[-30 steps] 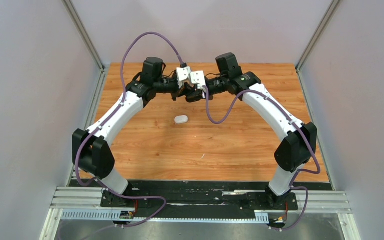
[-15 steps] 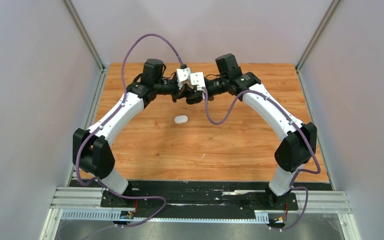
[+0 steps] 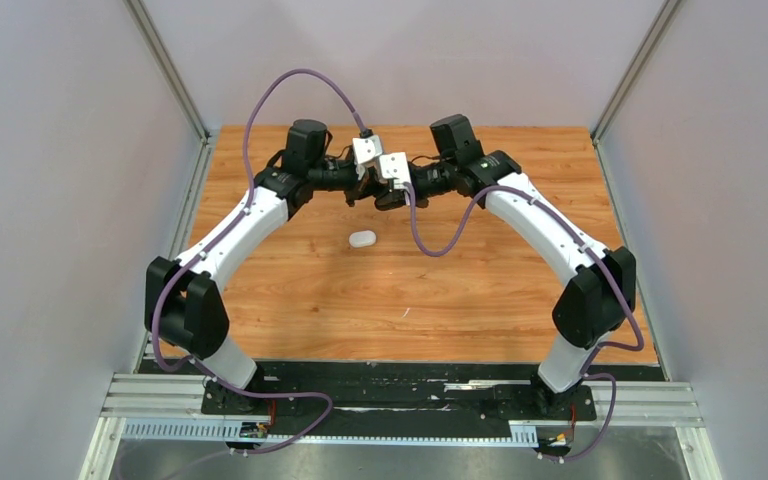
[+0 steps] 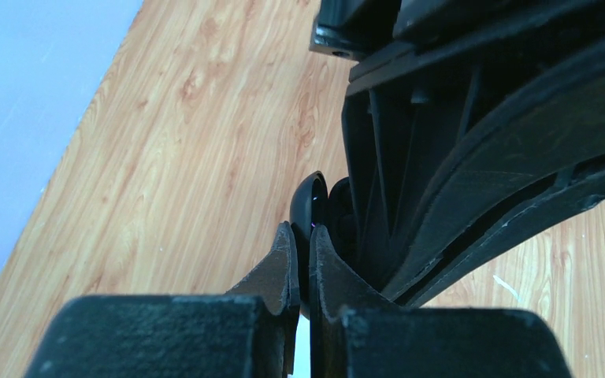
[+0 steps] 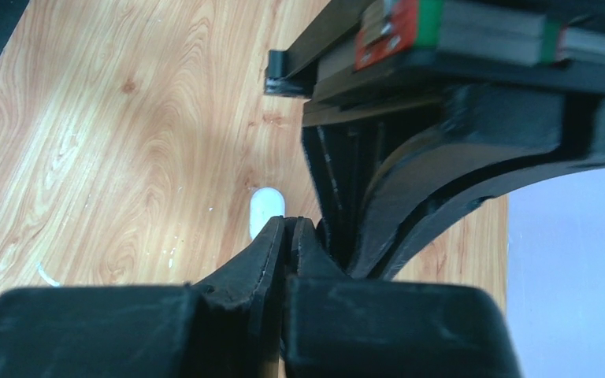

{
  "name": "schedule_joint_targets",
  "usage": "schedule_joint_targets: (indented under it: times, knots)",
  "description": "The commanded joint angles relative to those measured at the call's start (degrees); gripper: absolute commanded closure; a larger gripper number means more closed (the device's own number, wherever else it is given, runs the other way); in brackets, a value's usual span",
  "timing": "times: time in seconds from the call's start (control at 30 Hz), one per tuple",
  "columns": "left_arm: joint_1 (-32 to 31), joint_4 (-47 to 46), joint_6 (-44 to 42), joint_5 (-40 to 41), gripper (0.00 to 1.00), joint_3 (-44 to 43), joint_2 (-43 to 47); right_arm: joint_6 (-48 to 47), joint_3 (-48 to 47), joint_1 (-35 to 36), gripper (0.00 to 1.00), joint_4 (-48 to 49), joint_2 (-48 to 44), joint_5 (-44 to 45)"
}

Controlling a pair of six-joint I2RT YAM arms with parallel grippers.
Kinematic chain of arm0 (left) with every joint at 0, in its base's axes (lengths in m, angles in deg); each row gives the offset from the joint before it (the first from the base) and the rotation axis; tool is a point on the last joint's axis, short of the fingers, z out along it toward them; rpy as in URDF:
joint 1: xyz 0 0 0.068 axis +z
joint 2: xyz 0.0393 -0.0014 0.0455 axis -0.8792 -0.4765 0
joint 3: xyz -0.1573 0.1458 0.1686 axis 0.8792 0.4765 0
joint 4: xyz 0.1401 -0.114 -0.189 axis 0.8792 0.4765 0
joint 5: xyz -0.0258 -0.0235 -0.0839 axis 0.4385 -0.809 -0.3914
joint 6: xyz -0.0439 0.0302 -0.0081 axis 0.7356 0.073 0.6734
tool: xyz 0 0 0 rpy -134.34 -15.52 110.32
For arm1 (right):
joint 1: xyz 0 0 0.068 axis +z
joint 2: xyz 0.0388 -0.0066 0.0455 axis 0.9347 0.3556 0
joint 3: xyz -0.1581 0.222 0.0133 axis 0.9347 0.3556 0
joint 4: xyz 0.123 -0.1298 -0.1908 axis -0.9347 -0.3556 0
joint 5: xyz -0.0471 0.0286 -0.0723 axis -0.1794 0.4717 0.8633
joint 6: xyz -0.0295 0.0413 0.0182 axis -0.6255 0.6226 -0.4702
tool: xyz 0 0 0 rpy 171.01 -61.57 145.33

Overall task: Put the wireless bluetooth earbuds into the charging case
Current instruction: Insert the left earbud into the left side groove of the charging case.

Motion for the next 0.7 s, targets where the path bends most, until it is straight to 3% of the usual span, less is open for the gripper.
schedule_joint_targets:
  times: [0.0, 0.27, 0.67]
  knots:
    - [-0.3, -5.4, 1.0, -3.9, 1.00, -0.2, 3.5, 0.5, 5.6, -0.5, 1.00, 5.4, -5.6, -2.1]
    - [-0.3, -5.8, 1.1, -5.1, 1.00, 0.3, 3.8, 1.5, 7.5, -0.7, 1.00, 8.7, -5.8, -2.6]
    - [-0.3, -5.5, 0.5, -5.3, 1.00, -0.4, 3.6, -0.4, 3.2, -0.3, 0.92, 1.6, -1.2, 0.3]
